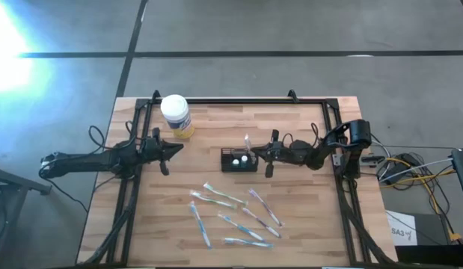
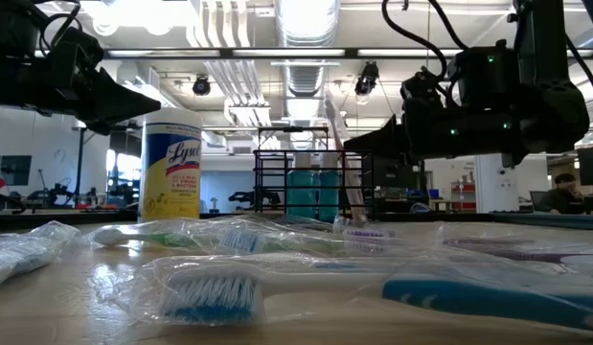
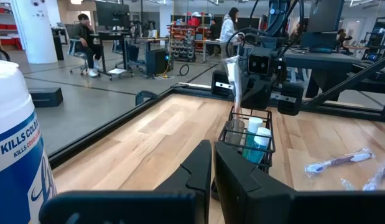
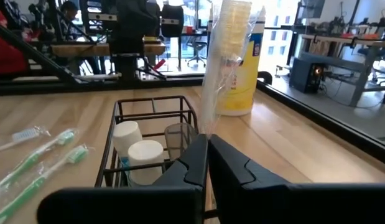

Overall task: Pick & Place toothbrushing station
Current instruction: Put the orange toothbrush into the wire organizer, then put the top purple toothbrush into the wire organizer

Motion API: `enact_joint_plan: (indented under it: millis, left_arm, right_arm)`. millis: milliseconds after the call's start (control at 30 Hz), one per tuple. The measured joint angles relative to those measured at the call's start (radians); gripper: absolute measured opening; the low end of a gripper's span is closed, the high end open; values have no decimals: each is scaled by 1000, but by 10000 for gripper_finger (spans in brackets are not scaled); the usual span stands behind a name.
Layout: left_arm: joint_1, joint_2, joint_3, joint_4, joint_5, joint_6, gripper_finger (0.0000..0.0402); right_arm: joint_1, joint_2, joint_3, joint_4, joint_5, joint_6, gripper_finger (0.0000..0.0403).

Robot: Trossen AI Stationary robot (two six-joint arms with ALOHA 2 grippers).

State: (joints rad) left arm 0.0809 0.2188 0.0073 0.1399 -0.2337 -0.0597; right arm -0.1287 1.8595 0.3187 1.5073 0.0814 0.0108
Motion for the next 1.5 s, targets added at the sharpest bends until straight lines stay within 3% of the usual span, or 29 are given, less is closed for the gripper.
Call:
enact_joint_plan:
  millis: [433, 733, 1167, 1333, 1500]
  left_arm:
    - [0, 0, -1, 0, 0, 0, 23]
    - [0, 0, -1, 0, 0, 0, 23]
    - [0, 0, -1, 0, 0, -9, 23]
    - [0, 0, -1, -1, 0, -9, 23]
    - [0, 0, -1, -4, 0, -13, 23]
  right_arm:
    - [2, -9, 0, -11, -14, 55, 130]
    - [4, -135, -42, -108, -3, 15, 167]
    - [7, -612, -188, -209, -2, 5, 169]
    - [30, -853, -200, -445, -3, -2, 147]
    - [68, -1069, -144, -811, -2, -16, 109]
